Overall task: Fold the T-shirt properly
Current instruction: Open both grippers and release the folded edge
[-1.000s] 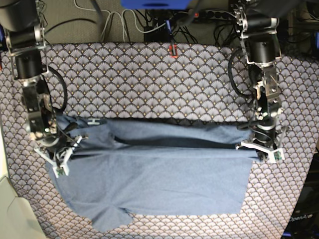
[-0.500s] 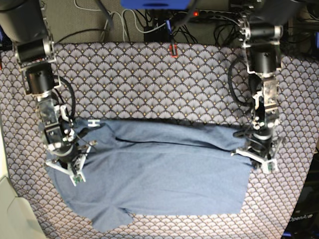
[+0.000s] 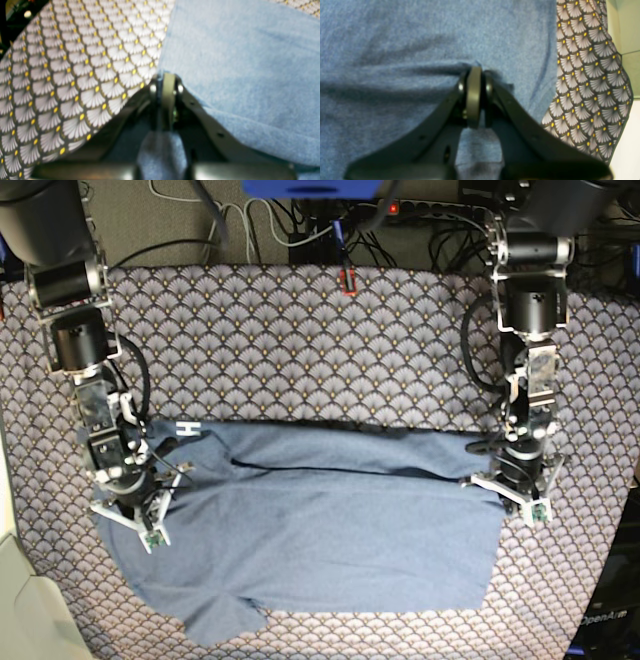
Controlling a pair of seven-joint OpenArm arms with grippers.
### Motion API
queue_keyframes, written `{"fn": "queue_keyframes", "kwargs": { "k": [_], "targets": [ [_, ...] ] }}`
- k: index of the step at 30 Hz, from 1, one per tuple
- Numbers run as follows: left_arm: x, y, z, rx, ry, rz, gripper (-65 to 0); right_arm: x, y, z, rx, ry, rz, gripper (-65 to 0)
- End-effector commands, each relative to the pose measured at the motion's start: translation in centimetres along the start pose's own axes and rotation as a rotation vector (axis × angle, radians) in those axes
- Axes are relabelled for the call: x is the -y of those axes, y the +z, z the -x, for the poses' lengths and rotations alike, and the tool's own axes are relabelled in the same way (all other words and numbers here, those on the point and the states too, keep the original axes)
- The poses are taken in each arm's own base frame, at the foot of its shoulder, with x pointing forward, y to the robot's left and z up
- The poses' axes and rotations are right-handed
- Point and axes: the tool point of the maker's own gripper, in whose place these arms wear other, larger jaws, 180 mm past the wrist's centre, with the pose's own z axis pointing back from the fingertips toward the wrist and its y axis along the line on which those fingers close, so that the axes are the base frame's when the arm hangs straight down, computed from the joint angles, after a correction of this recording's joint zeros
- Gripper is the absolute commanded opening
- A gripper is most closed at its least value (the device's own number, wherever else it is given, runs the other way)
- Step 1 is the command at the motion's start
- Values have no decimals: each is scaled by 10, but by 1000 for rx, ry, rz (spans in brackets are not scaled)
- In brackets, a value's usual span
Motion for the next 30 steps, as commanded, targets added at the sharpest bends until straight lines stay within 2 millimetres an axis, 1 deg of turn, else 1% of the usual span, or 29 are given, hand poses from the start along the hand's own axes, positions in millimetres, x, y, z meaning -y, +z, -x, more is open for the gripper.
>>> {"fn": "queue_keyframes", "kwargs": {
  "k": [1,2,3,6,7,8,9,12,14,16,19,22,24,25,26,28,29,30],
  "targets": [
    [-3,-5,-35,87,0,-5,-640,19,2,-25,61,0,36,-650],
    [-3,-5,-35,89,0,-5,-640,19,2,-25,61,0,36,-650],
    [-3,-5,-35,89,0,-5,-640,21,3,-29,67,0,40,-650],
    [-3,-5,-36,90,0,-5,-637,24,3,-30,64,-8,44,-650],
    [-3,-5,-36,90,0,-7,-623,24,3,-29,63,-9,45,-642],
    [-4,-5,-36,90,2,-9,-603,22,2,-32,67,-13,40,-616],
    [-4,-5,-36,90,2,-9,-576,19,2,-33,69,-14,36,-590],
    [-5,-5,-37,91,1,-12,-458,16,1,-34,70,-17,31,-483],
    [-5,-5,-37,91,1,-13,-395,14,2,-34,71,-17,29,-431],
    [-5,-5,-37,91,1,-13,-345,13,2,-33,70,-14,26,-385],
    [-5,-5,-37,91,1,-13,-282,12,2,-32,71,-17,25,-344],
    [-5,-4,-39,97,0,-12,-238,15,2,-31,66,-16,31,-339],
    [-6,-4,-39,96,-1,-13,-232,19,3,-29,62,-24,37,-339],
    [-13,-2,-34,88,-7,-22,-232,23,3,-21,46,-45,46,-339],
    [-18,0,-32,85,-14,-27,-232,32,6,-10,23,-76,63,-339],
    [-19,6,-34,100,-23,-24,-232,44,14,-4,21,-130,90,-339],
    [-20,11,-33,107,-30,-24,-232,44,19,1,18,-146,85,-339],
    [-22,16,-32,113,-39,-23,-232,43,25,2,28,-147,68,-339]
  ]
}}
